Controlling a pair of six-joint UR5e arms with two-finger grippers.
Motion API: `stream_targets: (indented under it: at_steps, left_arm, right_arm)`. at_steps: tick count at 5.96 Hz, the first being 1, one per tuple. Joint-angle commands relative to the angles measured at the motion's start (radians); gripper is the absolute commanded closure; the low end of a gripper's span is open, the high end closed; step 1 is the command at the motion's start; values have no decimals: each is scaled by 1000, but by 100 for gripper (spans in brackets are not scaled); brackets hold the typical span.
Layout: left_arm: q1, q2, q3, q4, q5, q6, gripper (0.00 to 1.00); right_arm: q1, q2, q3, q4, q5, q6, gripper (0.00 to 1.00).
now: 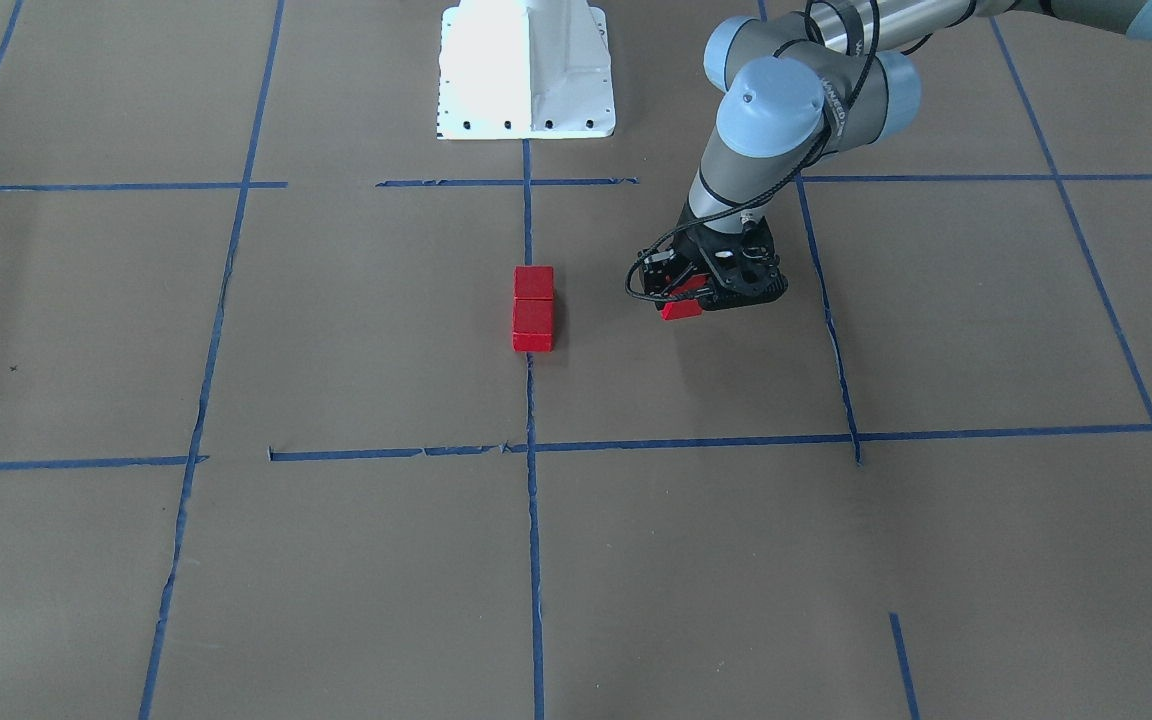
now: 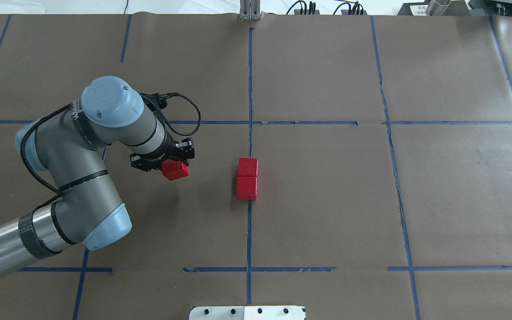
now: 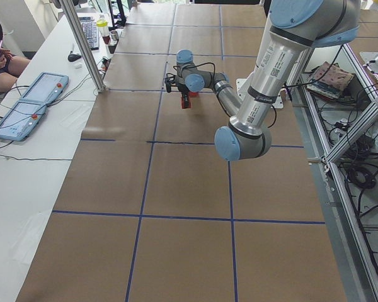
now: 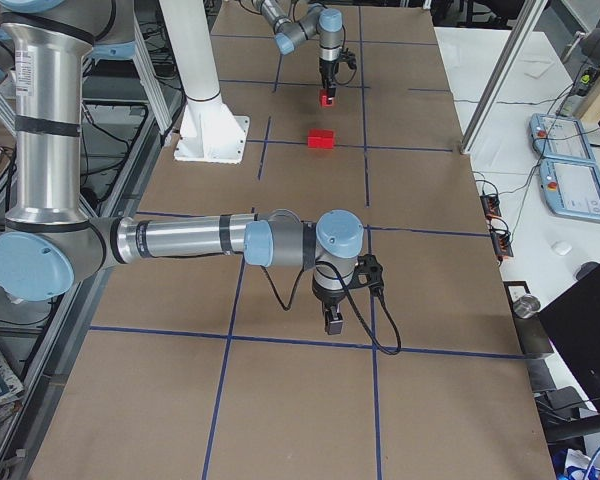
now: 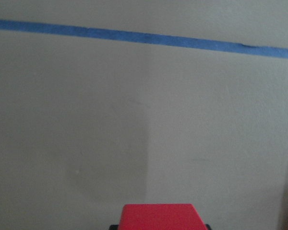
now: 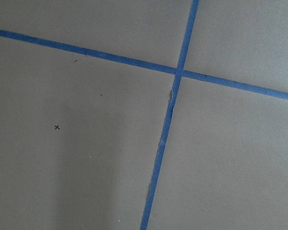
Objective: Form red blocks into L shape at center
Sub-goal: 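Grasp the last red cube with the left gripper and lift it, then place the cube beside the farther stacked cube, toward the left arm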
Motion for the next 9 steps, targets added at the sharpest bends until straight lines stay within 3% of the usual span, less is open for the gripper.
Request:
stream_targets:
  at_steps: [1,2,4,5,6,9]
  left_arm:
    - [4,-19,3,2,3,-517,77]
    - [17,-29,15,2,13,-806,77]
    - [60,-123,110,2,104,-1145,77]
    - [62,-229,241,2,122,-1221,77]
    - [69,-267,299,2,141,-1234,77]
    - [103,-267,304,2,144,-1238,77]
  right_arm:
    - [0,-1,-1,2,0,0,0]
    - [0,-1,-1,2,0,0,0]
    - [0,0,-1,2,-2,0,0]
    - [0,0,-1,2,-2,0,0]
    - [0,0,0,2,-2,0,0]
    - [0,0,-1,0,-2,0,0]
